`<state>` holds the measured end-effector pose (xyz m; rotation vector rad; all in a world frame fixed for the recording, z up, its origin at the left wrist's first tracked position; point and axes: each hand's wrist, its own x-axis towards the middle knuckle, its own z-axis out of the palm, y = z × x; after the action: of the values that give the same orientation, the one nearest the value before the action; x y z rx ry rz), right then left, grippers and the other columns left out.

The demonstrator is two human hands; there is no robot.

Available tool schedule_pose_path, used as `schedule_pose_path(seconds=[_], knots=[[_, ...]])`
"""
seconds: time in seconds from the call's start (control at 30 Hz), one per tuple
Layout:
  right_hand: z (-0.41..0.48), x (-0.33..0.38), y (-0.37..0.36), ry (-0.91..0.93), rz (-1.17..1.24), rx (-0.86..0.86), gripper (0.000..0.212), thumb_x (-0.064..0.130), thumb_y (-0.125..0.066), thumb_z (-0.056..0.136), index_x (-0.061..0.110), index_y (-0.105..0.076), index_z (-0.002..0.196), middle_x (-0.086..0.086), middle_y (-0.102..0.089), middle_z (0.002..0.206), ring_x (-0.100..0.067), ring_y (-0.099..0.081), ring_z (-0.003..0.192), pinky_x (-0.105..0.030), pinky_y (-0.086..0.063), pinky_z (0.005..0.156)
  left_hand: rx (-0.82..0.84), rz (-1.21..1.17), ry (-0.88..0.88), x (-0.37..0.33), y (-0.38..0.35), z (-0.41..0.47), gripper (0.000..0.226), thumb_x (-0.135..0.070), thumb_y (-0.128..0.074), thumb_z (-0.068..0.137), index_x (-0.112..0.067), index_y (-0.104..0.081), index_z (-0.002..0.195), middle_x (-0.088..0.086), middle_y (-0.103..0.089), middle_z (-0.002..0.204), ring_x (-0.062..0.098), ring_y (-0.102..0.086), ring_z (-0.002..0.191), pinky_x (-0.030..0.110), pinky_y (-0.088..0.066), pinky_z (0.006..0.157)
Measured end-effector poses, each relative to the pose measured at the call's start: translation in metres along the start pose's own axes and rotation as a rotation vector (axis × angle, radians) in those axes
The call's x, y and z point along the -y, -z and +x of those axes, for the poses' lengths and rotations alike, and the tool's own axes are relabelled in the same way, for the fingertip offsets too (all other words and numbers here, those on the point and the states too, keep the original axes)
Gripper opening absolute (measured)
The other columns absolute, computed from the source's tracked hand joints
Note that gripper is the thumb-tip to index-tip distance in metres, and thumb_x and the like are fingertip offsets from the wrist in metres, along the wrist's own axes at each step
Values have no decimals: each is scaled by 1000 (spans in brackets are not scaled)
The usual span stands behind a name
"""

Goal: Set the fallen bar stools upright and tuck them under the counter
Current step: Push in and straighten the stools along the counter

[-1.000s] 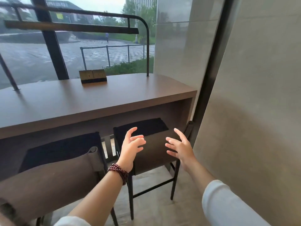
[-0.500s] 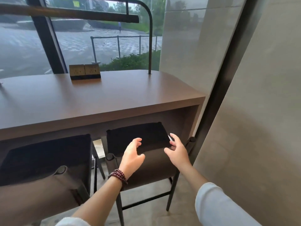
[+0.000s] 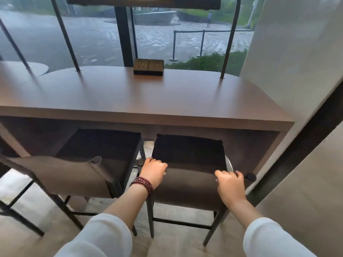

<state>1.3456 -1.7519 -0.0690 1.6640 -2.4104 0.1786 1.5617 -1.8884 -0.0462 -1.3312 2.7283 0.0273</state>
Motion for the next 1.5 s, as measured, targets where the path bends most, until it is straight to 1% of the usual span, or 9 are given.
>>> schedule_pose_path(seconds=[0.07, 0.17, 0.27, 0.4, 0.57, 0.7, 0.93, 1.1, 1.5], knots=[[4, -3, 0, -1, 22, -2, 37, -6, -84, 41, 16, -63, 64, 0, -58, 50, -27, -59, 48, -37, -47, 62, 6, -23, 23, -1, 1, 5, 26, -14, -45, 95, -16, -60, 115, 7, -65, 114, 27, -53, 115, 40, -20, 113], [6, 1, -1, -17, 68, 10, 29, -7, -78, 54, 16, -63, 65, -1, -60, 53, -28, -59, 52, -35, -40, 63, 2, -25, 47, 1, 6, 9, 29, -9, -44, 94, -15, -59, 118, 7, -67, 112, 25, -57, 113, 42, -16, 116], [9, 8, -3, -38, 116, 26, 19, -4, -67, 72, 15, -67, 78, -4, -67, 67, -30, -63, 68, -38, -38, 71, -10, 14, 49, 6, 10, 8, 28, -17, -44, 97, -15, -57, 121, 8, -66, 115, 27, -58, 113, 34, -37, 101], [16, 6, -4, -62, 158, 24, 19, 4, -55, 87, 16, -67, 95, -3, -71, 86, -27, -62, 87, -40, -34, 83, 0, 48, 34, 4, 13, 5, 24, -18, -44, 96, -13, -58, 115, 10, -67, 113, 29, -61, 109, 35, -43, 89], [28, 0, 2, -50, 191, 84, 21, 3, -48, 88, 16, -62, 96, 0, -69, 90, -25, -58, 92, -37, -30, 83, 4, 54, 20, 2, 11, 7, 21, -16, -44, 96, -11, -58, 110, 10, -68, 109, 30, -63, 105, 34, -43, 87], [36, -10, 5, -50, 177, 134, 21, 5, -47, 90, 18, -62, 98, 0, -69, 93, -25, -58, 96, -37, -32, 85, -13, 63, 23, -6, 9, 10, 23, -16, -42, 97, -12, -57, 114, 9, -68, 111, 28, -62, 107, 34, -41, 91], [42, -20, 7, -56, 182, 141, 23, 3, -46, 91, 18, -63, 97, -1, -69, 92, -25, -61, 96, -38, -32, 88, -11, 60, 47, -18, 6, 10, 22, -14, -43, 97, -13, -57, 114, 7, -68, 111, 27, -63, 106, 34, -40, 92], [43, -24, 11, -61, 143, 148, 27, 7, -42, 94, 21, -63, 105, 2, -69, 97, -22, -61, 97, -36, -30, 90, -7, 40, 54, -24, 6, 11, 20, -13, -43, 97, -14, -56, 112, 7, -68, 110, 26, -62, 106, 32, -38, 92], [37, -21, 28, -93, 143, 176, 17, 21, -49, 97, 22, -65, 104, 1, -71, 101, -21, -63, 98, -31, -36, 90, 14, -33, 121, -31, 20, -2, 29, -9, -40, 94, -12, -52, 120, 8, -61, 122, 28, -53, 114, 32, -37, 95]])
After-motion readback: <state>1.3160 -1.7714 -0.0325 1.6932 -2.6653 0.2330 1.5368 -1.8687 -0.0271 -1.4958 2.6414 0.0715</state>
